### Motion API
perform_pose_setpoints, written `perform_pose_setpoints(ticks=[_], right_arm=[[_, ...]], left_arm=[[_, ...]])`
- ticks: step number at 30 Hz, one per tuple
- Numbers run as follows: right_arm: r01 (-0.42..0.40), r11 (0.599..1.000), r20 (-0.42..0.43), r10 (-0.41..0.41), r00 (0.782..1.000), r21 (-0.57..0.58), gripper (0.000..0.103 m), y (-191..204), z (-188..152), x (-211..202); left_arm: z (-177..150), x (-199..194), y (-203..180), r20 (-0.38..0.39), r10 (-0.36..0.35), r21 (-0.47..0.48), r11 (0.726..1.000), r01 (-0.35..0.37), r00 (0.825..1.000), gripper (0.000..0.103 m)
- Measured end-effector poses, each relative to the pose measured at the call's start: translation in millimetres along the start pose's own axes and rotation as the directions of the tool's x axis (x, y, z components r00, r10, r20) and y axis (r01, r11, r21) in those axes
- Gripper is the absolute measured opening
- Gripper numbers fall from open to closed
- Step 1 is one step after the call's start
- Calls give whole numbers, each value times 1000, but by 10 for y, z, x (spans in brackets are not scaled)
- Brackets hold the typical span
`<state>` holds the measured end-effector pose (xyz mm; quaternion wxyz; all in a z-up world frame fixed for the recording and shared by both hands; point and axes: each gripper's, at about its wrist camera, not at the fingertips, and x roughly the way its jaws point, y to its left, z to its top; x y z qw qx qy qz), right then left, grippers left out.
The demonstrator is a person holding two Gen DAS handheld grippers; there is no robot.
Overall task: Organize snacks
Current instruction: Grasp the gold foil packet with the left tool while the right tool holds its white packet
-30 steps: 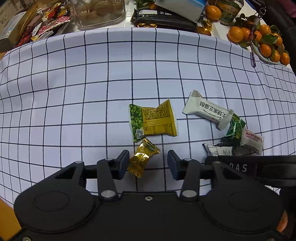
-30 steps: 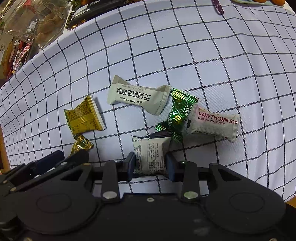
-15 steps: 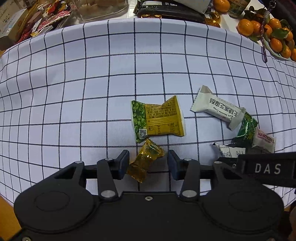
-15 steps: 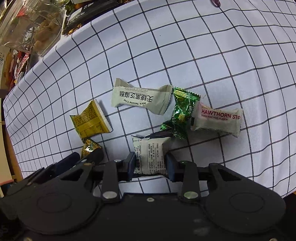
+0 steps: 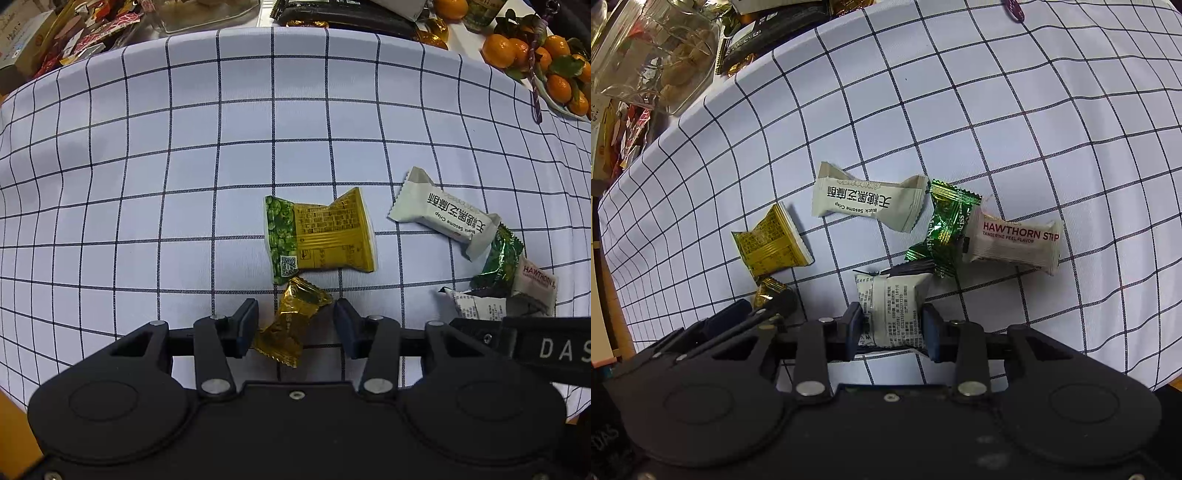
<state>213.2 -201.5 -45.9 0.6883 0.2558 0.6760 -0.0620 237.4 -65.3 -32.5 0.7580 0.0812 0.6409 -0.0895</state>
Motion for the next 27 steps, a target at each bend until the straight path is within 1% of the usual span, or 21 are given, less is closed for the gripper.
perform_pose_setpoints(ticks=[4, 7, 8, 9, 10, 11, 13, 18, 23, 27], right_arm=[[6, 1000, -4, -6, 1000, -4, 36, 30, -10, 22], [12, 1000, 4, -12, 1000, -7, 36, 33, -10, 16], [11, 1000, 4, -11, 1000, -5, 36, 28, -10, 14], [8, 1000, 2, -8, 1000, -2, 36, 23, -5, 16], [5, 1000, -1, -5, 1000, 1, 36, 17, -1, 17], [3, 1000, -2, -3, 1000, 4, 36, 14, 1, 19], [4, 1000, -1, -4, 1000, 4, 36, 12, 4, 17], [9, 1000, 6, -9, 1000, 9, 36, -1, 4, 4], [-1, 1000, 14, 0, 1000, 23, 36, -37, 21, -45], [-9, 1000, 20, 9, 1000, 19, 36, -50, -1, -83]], left_arm=[[-57, 3, -83, 8, 7, 9, 1000, -7, 1000, 51], [-77, 7, -168, 8, -8, 11, 1000, 8, 1000, 48], [-84, 7, -200, 8, -15, 12, 1000, 15, 1000, 46], [-89, 3, -210, 7, -27, 11, 1000, 26, 1000, 39], [-85, -8, -220, 9, -31, 10, 999, 31, 999, 29], [-87, -15, -230, 10, -35, 7, 999, 35, 999, 26], [-89, -33, -219, 14, -50, -10, 999, 50, 999, 26], [-59, -106, -96, 41, -45, -47, 998, 47, 998, 25], [-10, -181, 41, 45, -75, -83, 993, 78, 996, 25], [-1, -232, 71, 56, -55, -81, 995, 59, 997, 25]])
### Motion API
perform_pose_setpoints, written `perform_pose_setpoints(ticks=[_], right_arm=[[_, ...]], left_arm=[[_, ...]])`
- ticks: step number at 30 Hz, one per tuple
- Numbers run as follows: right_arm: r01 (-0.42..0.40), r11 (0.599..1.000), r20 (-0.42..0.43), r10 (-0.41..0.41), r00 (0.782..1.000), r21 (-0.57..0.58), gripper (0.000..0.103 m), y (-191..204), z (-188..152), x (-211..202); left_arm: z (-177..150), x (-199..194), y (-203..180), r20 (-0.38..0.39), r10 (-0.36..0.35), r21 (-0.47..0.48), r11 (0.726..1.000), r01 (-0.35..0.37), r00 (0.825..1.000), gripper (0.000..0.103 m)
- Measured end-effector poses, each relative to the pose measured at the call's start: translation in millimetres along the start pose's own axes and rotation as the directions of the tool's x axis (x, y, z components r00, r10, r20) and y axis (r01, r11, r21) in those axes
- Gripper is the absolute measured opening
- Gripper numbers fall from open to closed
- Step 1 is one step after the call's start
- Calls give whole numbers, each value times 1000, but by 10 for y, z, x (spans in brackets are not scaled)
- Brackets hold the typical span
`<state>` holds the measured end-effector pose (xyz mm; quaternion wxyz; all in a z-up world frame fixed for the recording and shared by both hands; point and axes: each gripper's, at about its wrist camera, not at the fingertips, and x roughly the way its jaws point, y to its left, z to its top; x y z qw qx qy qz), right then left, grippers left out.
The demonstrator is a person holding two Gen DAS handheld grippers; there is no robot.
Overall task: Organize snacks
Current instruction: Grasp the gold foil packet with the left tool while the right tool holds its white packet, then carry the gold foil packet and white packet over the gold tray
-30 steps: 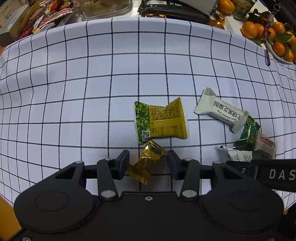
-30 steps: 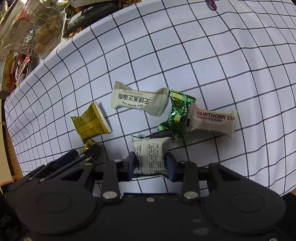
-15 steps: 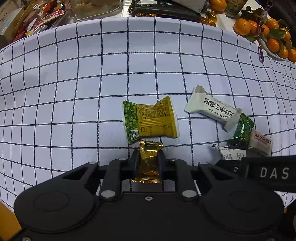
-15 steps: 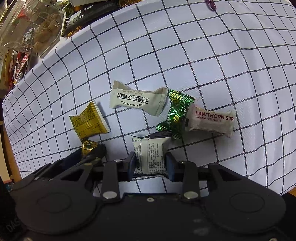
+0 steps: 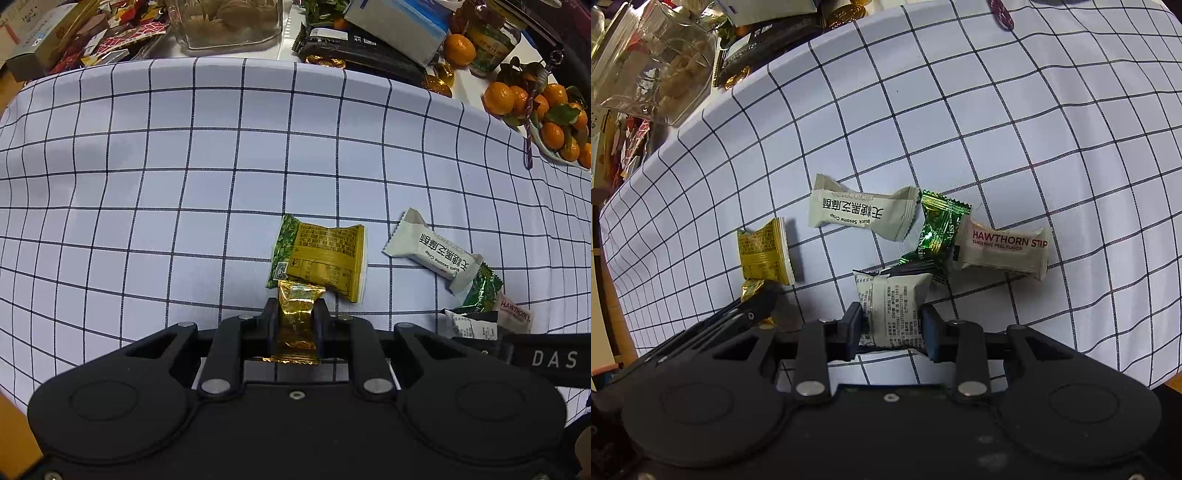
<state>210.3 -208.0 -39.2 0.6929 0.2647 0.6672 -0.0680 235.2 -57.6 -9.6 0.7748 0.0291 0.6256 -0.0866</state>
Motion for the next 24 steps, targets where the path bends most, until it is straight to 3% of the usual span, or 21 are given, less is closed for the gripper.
perform_pose_setpoints(ticks=[5, 9, 14, 19, 24], right_arm=[[15, 999, 2, -15, 1000, -30, 36, 29, -25, 0], [43, 997, 13, -42, 999, -65, 36, 57, -71, 36], [27, 993, 102, -16, 995, -115, 36, 28, -136, -40], [13, 980, 300, 48, 953, -199, 36, 15, -293, -394], [-35, 976, 407, 122, 905, -215, 35, -108, -535, -700]], left_arm=[[-16, -33, 34, -15, -3, 7, 1000, 3, 1000, 25], [-26, -82, 206, -45, -51, -35, 998, 49, 998, 25], [0, -220, 449, 15, -12, -81, 997, 13, 1000, 25], [-146, -431, 757, 80, -18, -165, 986, 31, 997, 25], [-448, -661, 896, 145, -31, -165, 985, 55, 989, 25]])
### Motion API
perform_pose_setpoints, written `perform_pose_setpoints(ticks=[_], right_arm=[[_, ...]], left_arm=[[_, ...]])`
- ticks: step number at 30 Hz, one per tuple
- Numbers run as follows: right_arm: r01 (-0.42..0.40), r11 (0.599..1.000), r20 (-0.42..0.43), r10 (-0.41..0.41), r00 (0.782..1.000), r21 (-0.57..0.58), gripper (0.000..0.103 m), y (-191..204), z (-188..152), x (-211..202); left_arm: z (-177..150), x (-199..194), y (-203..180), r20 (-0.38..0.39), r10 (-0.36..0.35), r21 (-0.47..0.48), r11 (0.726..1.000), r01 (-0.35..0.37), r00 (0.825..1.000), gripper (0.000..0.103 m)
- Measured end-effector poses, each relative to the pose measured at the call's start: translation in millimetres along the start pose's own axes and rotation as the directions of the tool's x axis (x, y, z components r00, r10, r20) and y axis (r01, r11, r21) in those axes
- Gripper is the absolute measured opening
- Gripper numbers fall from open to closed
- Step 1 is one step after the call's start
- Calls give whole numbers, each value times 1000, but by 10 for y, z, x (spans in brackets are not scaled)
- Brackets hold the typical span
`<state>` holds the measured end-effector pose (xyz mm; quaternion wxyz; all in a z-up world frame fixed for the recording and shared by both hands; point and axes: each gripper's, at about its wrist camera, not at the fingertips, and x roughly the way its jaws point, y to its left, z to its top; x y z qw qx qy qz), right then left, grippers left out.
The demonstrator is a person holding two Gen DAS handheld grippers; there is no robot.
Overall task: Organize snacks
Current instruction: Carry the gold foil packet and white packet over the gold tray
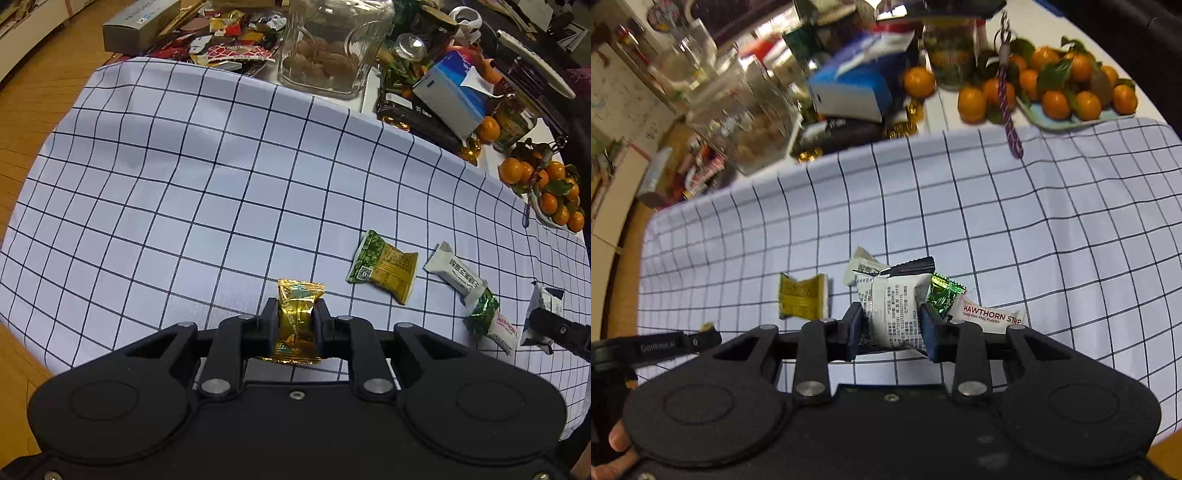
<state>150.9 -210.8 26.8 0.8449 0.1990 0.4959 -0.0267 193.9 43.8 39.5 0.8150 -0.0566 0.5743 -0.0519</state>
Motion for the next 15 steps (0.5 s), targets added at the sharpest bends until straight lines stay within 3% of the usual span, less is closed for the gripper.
perform_pose_setpoints(ticks=[6, 15], right_arm=[[20, 999, 129, -14, 992, -48, 36, 23, -345, -413], [-16, 998, 124, 9, 992, 54, 35, -162, -1028, -713]], left_arm=[[-497, -233, 65, 58, -4, 28, 1000, 2, 998, 25], [-1155, -463, 137, 98, -38, 39, 999, 35, 994, 25]])
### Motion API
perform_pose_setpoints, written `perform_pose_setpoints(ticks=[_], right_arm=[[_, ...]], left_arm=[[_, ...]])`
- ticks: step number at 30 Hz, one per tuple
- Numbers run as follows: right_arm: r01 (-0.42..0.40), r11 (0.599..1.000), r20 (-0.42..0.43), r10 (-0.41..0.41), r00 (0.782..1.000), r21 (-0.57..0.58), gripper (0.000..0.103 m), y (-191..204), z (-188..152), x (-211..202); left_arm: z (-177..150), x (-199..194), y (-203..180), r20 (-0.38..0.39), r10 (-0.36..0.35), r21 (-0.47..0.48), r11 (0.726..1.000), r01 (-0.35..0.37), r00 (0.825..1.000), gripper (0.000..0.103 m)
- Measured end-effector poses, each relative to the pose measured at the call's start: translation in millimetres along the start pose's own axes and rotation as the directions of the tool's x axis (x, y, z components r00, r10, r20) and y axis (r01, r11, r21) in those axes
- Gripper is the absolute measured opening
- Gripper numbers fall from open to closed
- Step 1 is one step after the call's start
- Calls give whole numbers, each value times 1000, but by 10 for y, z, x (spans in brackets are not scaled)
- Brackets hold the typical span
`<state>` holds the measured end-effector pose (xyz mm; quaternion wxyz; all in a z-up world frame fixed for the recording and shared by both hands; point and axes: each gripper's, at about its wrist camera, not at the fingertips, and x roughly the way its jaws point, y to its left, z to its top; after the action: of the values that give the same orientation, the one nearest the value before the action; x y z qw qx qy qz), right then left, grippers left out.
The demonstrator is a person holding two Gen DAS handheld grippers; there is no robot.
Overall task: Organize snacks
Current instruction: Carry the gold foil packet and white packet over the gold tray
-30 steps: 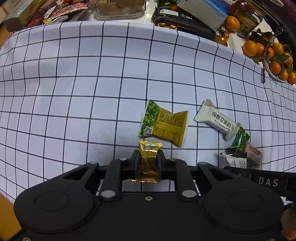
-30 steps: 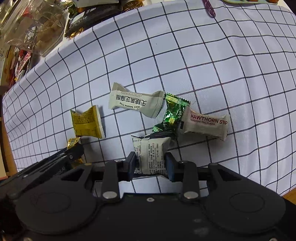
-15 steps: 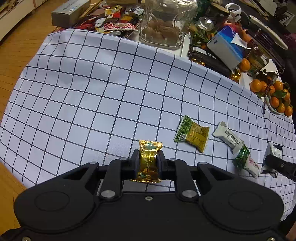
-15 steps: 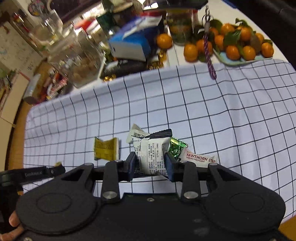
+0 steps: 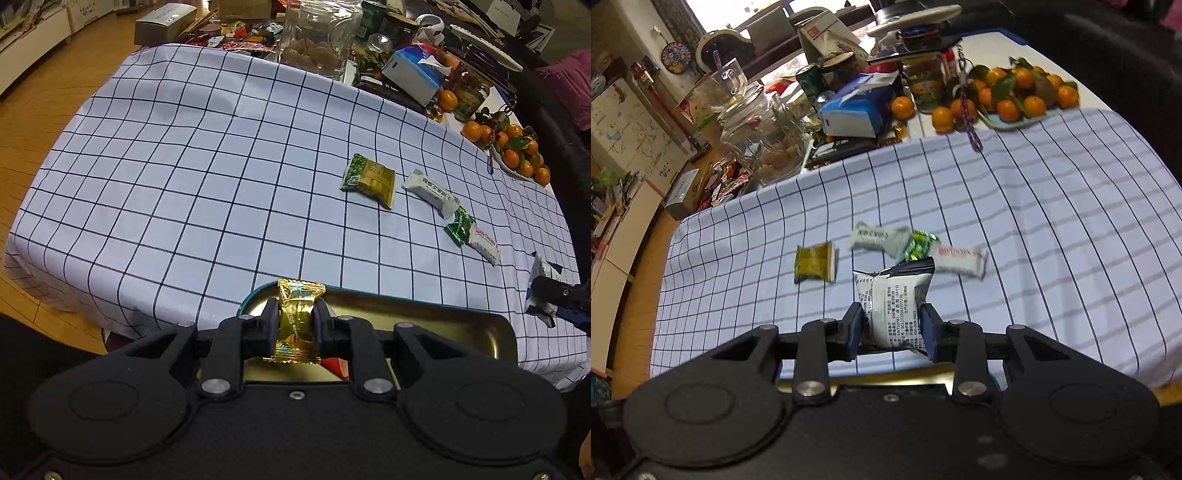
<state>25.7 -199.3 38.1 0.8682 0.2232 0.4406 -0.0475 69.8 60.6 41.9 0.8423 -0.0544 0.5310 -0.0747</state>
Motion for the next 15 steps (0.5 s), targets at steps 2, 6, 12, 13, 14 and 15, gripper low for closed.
perform_pose_setpoints(ticks=[2, 6, 12, 13, 14, 15], right_arm=[[2, 1000, -10, -2, 1000, 17, 36, -47, -135, -60], [16, 999, -18, -15, 1000, 29, 35, -103, -369, -189], [15, 999, -34, -14, 999, 43, 35, -141, -662, -355], [21, 999, -41, -19, 999, 44, 35, -142, -710, -367], [24, 999, -48, -22, 999, 46, 36, -143, -753, -372], [25, 999, -59, -22, 998, 45, 36, -140, -794, -372]], left_arm=[[-117, -40, -34, 15, 4, 16, 1000, -4, 1000, 25], [-316, -100, -121, 28, -11, 45, 999, 10, 1000, 25], [-558, -150, -345, 51, -8, 127, 992, 1, 999, 25], [-600, -139, -394, 49, 3, 147, 989, -11, 999, 25], [-625, -127, -433, 45, 11, 166, 986, -19, 999, 25], [-642, -116, -469, 43, 18, 182, 983, -25, 999, 25]])
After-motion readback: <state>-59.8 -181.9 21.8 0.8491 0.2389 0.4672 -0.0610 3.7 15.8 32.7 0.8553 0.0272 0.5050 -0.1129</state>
